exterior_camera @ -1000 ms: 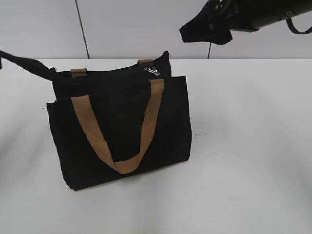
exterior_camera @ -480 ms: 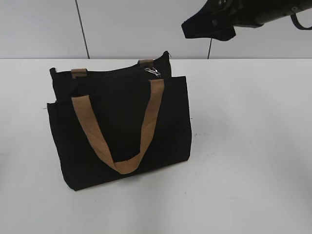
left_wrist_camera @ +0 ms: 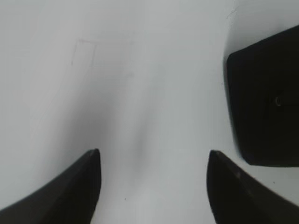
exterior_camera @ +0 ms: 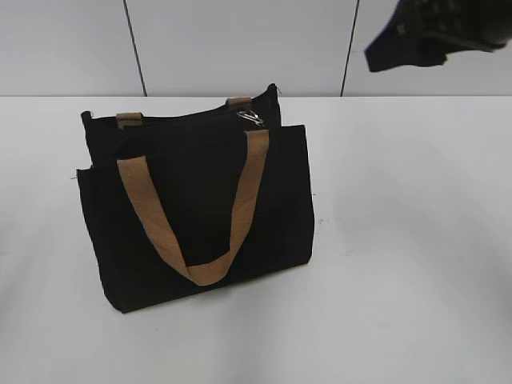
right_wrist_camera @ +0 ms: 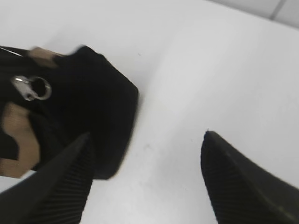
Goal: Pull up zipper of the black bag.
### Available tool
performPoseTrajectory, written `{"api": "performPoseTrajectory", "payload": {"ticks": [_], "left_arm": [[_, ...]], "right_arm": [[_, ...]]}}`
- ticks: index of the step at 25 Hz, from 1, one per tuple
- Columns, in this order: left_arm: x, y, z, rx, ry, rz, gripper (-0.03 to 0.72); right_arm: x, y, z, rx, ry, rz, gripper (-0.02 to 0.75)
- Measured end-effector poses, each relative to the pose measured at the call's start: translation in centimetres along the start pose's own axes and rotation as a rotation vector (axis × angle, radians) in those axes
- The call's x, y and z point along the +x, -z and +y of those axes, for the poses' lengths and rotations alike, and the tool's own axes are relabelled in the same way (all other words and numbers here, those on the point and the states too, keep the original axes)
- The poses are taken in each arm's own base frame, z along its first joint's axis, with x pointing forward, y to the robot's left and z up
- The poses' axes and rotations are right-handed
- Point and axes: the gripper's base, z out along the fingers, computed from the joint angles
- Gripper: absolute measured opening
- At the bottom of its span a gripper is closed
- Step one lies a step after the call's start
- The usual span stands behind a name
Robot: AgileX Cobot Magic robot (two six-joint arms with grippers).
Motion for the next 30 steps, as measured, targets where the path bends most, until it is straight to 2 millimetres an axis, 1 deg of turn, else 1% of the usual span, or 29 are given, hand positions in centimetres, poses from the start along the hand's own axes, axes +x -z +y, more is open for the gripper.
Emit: {"api": "performPoseTrajectory", "payload": {"ticks": [4,8,10,13,17,20,23,25,29,30], "left_arm": [[0.1,-0.7,-0.1,-0.004,-0.035,0.091,0.531],[0.1,-2.1,-0.3,0.008,-0.049,0.189,0.531],[-0.1,-3.0,-0.3,0.005,-0.052,0.238,0.531],[-0.7,-3.9,-0.4,-0.001,-0.052,0.295,0.531],[-1.8,-3.4,-0.6,-0.002,-0.055,0.318,0.531],[-2.0,-2.6,-0.7,-0.002,-0.057,0.329,0.531],[-1.2,-1.3,-0.4,-0.02,-0.071,0.376,0.531],[-0.8,0.0,-0.2,-0.029,-0.08,0.349,0.531],[0.8,4.5,-0.1,0.0,-0.081,0.143,0.53],[1.7,6.3,0.0,0.013,-0.081,0.058,0.529]], "right_arm": [[2.1,1.1,-3.1,0.133,-0.16,0.191,0.548],[4.4,2.7,-5.7,0.233,-0.266,0.389,0.548],[5.3,3.5,-6.6,0.251,-0.313,0.462,0.548],[6.2,4.4,-7.4,0.257,-0.369,0.541,0.548],[6.6,5.1,-8.0,0.269,-0.398,0.556,0.548],[7.5,5.9,-7.3,0.271,-0.398,0.552,0.548],[9.8,7.2,-5.8,0.265,-0.392,0.562,0.548],[11.5,8.4,-4.5,0.264,-0.386,0.557,0.544],[14.9,10.3,-2.1,0.271,-0.377,0.529,0.529],[15.6,10.6,-1.6,0.272,-0.376,0.524,0.525]]}}
